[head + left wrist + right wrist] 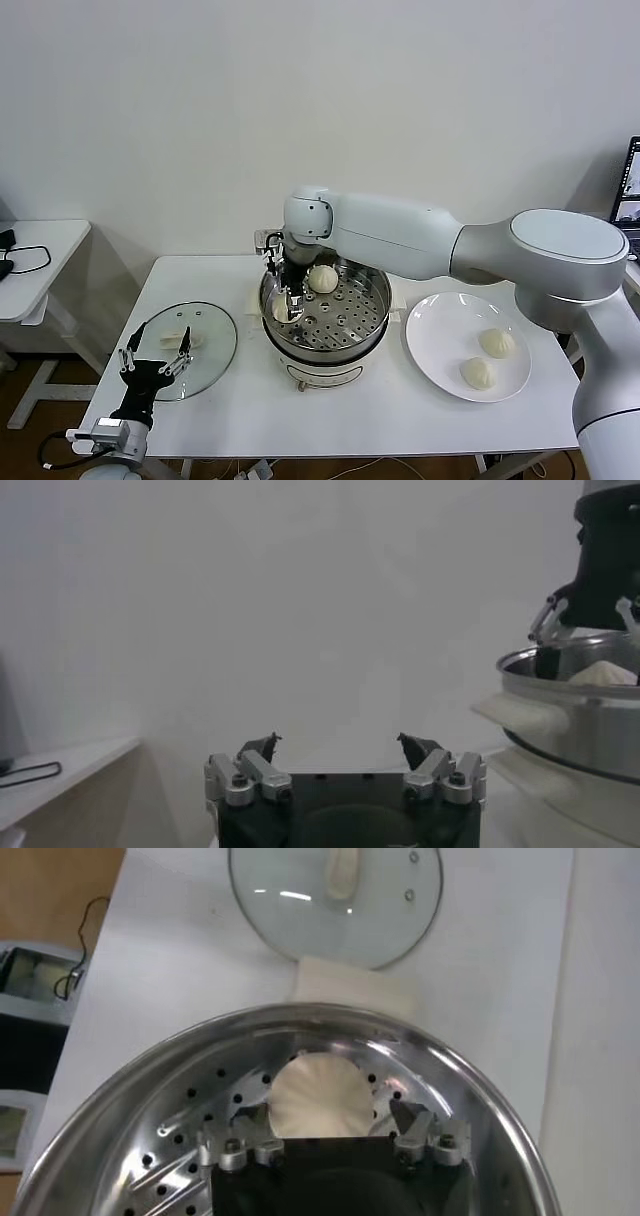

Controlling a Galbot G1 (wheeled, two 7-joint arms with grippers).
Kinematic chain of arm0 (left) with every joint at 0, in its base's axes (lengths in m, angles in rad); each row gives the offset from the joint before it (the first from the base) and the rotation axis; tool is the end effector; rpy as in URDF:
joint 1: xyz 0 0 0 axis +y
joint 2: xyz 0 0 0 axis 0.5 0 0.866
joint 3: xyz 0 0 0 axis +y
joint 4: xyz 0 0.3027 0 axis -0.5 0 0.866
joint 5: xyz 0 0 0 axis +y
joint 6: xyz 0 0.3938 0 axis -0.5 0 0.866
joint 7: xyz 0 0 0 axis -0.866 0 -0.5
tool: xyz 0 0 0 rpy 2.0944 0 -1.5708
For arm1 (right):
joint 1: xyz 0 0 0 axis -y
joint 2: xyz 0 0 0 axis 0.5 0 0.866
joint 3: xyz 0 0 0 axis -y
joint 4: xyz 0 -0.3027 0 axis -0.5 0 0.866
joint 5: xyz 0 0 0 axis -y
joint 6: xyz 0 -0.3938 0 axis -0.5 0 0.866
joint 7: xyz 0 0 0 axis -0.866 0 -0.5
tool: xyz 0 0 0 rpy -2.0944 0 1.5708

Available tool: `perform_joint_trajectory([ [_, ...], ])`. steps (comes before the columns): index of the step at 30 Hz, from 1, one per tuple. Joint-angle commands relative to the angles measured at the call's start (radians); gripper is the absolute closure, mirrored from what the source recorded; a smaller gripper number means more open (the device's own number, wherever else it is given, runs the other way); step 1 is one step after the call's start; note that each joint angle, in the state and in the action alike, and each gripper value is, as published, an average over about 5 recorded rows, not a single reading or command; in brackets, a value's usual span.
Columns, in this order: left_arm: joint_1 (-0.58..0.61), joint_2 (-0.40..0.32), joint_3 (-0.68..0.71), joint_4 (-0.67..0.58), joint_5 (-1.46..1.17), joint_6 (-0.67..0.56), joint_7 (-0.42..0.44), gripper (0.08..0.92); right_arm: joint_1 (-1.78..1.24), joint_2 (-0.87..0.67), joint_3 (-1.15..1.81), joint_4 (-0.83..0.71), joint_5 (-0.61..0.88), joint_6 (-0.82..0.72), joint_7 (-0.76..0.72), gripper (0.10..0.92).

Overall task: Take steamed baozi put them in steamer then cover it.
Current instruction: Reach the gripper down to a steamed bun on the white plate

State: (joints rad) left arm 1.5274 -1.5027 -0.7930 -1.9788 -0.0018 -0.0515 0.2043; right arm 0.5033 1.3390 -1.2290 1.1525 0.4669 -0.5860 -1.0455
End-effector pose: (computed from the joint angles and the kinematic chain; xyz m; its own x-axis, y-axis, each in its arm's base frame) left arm 0.2446 0.1060 -0.2847 -0.9995 -0.0084 0.0288 -0.0032 0.9842 0.1772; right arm 0.5302 0.2382 -0.0758 -0.0815 -0.2535 0.9639 -0.9672 -0.2132 -0.1379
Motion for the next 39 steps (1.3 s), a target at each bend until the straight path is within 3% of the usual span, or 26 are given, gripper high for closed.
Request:
perform_joint_trajectory([
  [1,0.01,-0.003,0.004,-0.022,0.003,0.0,-0.003,0.177,0.14,-0.229,0.005,0.173,0.057,0.007,-0.039,0.203],
  [8,0.033,-0.011,0.02,-0.058,0.013,0.001,-0.011,0.177,0.276,-0.648,-0.046,0.385,0.022,0.111,-0.152,0.203],
  [17,0.055,-0.027,0.028,-0.09,0.023,-0.003,-0.014,0.177,0.004,-0.977,0.064,0.398,-0.3,0.357,-0.289,0.203],
  [27,0.055,-0.033,0.046,-0.091,0.035,-0.005,-0.021,0.177,-0.51,-0.942,0.45,0.257,-0.556,0.462,-0.299,0.203],
  [39,0.046,-0.033,0.046,-0.072,0.037,-0.007,-0.022,0.177,-0.594,-0.83,0.502,0.185,-0.599,0.462,-0.235,0.203],
])
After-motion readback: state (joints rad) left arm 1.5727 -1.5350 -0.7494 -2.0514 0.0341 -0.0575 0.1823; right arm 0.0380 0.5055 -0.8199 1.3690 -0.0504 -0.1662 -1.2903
